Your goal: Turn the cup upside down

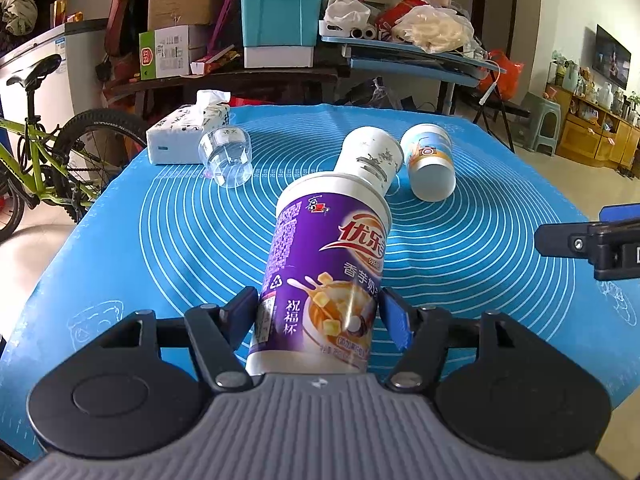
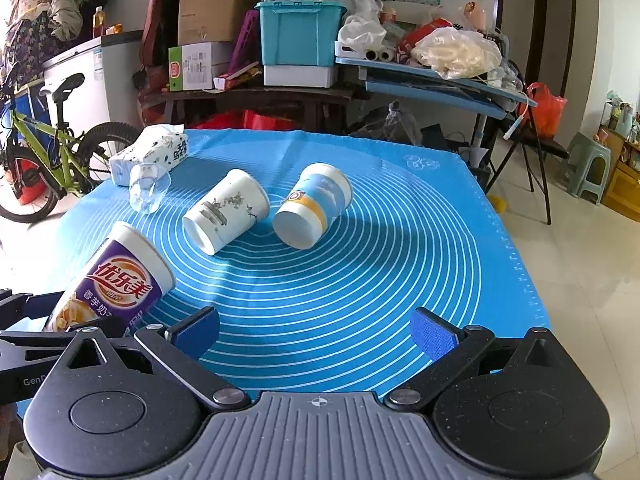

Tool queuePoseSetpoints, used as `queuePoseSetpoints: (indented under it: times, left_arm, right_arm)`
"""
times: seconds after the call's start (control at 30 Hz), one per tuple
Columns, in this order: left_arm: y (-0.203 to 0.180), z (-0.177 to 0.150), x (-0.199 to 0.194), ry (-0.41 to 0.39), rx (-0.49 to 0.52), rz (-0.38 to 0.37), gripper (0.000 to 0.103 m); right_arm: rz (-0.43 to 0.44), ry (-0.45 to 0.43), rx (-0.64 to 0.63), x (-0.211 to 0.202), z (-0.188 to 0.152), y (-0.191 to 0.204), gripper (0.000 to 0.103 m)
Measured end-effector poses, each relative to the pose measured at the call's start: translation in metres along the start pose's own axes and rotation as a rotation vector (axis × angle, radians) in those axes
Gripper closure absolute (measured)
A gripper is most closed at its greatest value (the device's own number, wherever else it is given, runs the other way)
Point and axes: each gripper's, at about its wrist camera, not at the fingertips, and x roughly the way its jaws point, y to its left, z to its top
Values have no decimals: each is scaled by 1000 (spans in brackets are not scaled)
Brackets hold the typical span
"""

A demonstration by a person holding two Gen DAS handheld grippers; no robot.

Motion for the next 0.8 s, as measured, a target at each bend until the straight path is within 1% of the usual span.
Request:
queuePoseSetpoints:
  times: [0.1,0.17,0.3,0.5,0.8]
  left_arm:
    - [0,2,2,12,-9,-5,34]
    - [2,2,2,22,-22,-7,25]
    - [4,0,1,20,-29,-20,25]
    - [5,1,0,22,-31,-19,25]
    - [3,2,-3,21,-24,-47,24]
  right_arm:
    - [1,7,-5,2,-1,3,0]
    - [1,10,-9,2,-2,4,0]
    - [0,11,-10,2,-2,4,0]
    - [1,11,-16,1,-1,6,0]
    - [2,16,-31,1,-1,9,0]
